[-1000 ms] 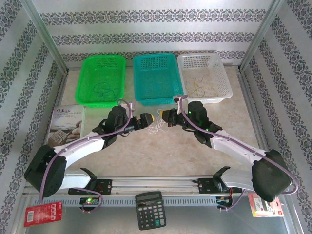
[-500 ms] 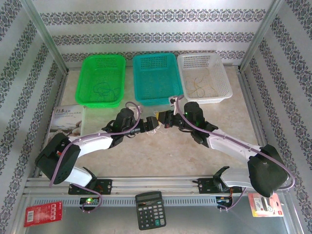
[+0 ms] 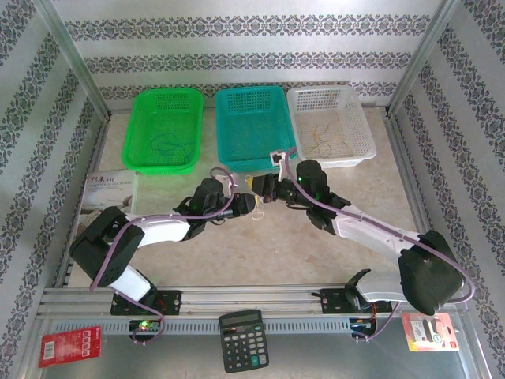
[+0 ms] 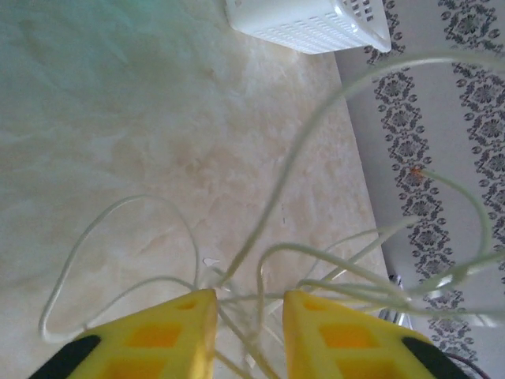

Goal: Untangle the cables

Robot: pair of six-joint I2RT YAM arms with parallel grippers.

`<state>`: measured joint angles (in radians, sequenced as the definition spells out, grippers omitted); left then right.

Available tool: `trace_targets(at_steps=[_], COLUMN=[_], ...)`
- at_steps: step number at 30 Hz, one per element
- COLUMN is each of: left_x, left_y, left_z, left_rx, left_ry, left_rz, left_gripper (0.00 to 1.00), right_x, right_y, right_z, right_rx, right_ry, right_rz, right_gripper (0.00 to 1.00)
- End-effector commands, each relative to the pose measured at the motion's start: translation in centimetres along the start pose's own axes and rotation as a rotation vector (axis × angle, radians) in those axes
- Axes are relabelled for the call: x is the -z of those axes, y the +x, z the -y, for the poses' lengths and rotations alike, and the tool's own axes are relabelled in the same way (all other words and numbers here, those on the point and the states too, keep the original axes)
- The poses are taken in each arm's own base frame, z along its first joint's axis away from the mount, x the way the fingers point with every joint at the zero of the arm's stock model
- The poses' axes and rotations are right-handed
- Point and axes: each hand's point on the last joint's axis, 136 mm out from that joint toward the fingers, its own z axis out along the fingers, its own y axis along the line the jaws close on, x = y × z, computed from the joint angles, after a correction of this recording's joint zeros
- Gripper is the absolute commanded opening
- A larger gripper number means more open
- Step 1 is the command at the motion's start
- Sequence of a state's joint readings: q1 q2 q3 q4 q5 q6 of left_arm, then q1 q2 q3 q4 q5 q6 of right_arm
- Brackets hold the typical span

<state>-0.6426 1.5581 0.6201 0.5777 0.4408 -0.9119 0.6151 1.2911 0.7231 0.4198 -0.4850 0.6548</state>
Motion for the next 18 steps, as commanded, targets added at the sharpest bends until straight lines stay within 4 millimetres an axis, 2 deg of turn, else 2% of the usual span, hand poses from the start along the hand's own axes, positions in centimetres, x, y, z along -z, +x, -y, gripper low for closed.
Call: trace_targets(at_steps=[1,5,9,16,18], left_x=[-0.3,-0.3,-0.1,0.8,1.0], left_y=[0.5,1.0,1.6,1.8,1.6], left_z=[1.0,0.2,-0.5,-0.7,-0.5], left_rx=[-0.017,-0.011,-0.003,-0.004,-0.010], left_ry=[0.057,0.042,0.032,0.019,0.021], left_rz=[0.000,-0.006,-0.011,-0.001,0.007], left_gripper=[0.17,0.00,0.00,0.00,0.05], right_x=[1.5,3.0,4.3,5.5,5.6], right_y=[-3.8,-5.8,-6.7,-6.5,-6.3], right_z=[-3.1,-3.7,-3.8,-2.4,-1.9], right_rx=[0.033,0.024,0.035,0.021,0.017], right_ry=[-0.100,-0.127,-0.127,-0.097,-0.087], right_rz=[0.096,0.153,0.189,0.209,0.208], right_gripper=[0.00,0.00,0.00,0.00,0.00])
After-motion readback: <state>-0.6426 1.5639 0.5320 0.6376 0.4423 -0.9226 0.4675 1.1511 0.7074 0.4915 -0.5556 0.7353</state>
